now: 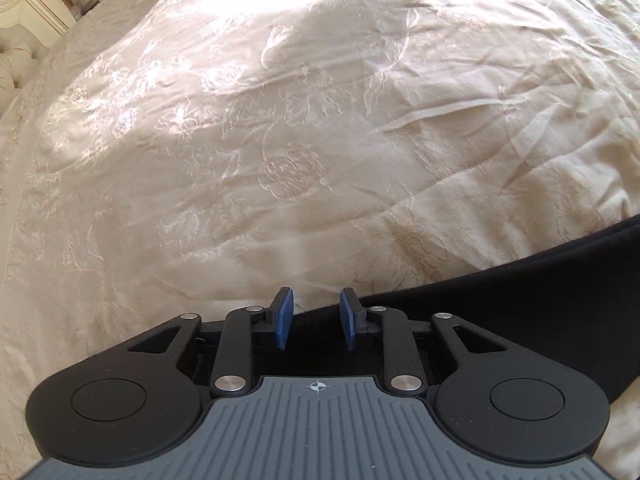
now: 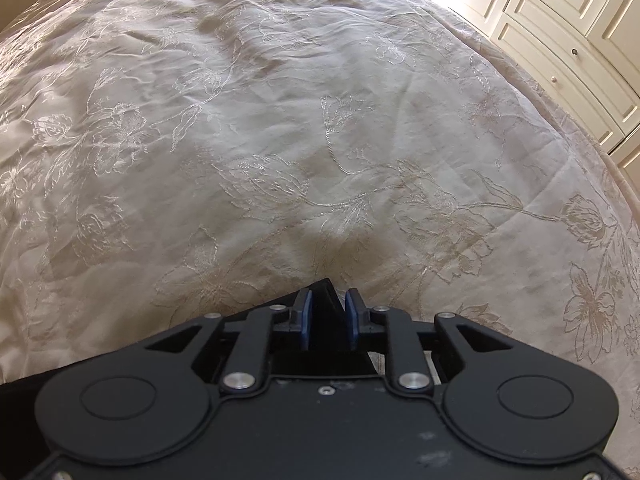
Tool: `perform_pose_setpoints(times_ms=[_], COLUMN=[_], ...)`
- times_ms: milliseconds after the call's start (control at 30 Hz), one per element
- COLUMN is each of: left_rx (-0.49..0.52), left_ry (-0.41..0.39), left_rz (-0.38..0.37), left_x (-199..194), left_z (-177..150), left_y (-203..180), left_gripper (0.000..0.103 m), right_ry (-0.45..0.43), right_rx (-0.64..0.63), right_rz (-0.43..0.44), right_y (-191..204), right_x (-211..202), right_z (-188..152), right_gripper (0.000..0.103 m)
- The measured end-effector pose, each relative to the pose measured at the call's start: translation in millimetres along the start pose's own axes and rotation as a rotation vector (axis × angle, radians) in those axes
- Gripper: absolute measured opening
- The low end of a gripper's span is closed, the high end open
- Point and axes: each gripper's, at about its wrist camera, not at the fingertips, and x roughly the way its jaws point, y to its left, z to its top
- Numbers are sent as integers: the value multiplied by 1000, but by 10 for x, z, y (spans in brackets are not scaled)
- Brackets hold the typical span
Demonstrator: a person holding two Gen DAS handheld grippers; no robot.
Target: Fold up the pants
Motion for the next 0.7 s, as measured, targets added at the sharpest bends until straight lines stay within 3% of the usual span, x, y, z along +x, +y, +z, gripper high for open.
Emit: perform_pose_setpoints(times_ms=[133,333,500,700], left_rx=[-9,-74,-143,-229], left_ry=[-45,-62,13,103], left_rz=[40,77,95,94], left_x=[-195,-538,-696,-861], left_z=[122,44,-394,-1131], left_y=[141,346,456,442], left_gripper=[26,26,26,27], right_ry=[-25,-167,-222,-173], right_rx=[20,13,-23,-147], right_rz=[5,14,132,295], right_y=[-30,-46,23,395], right_x=[-101,-576,-1010,-1296], right_z=[28,47,-95,-534], right_gripper=[21,22,22,23])
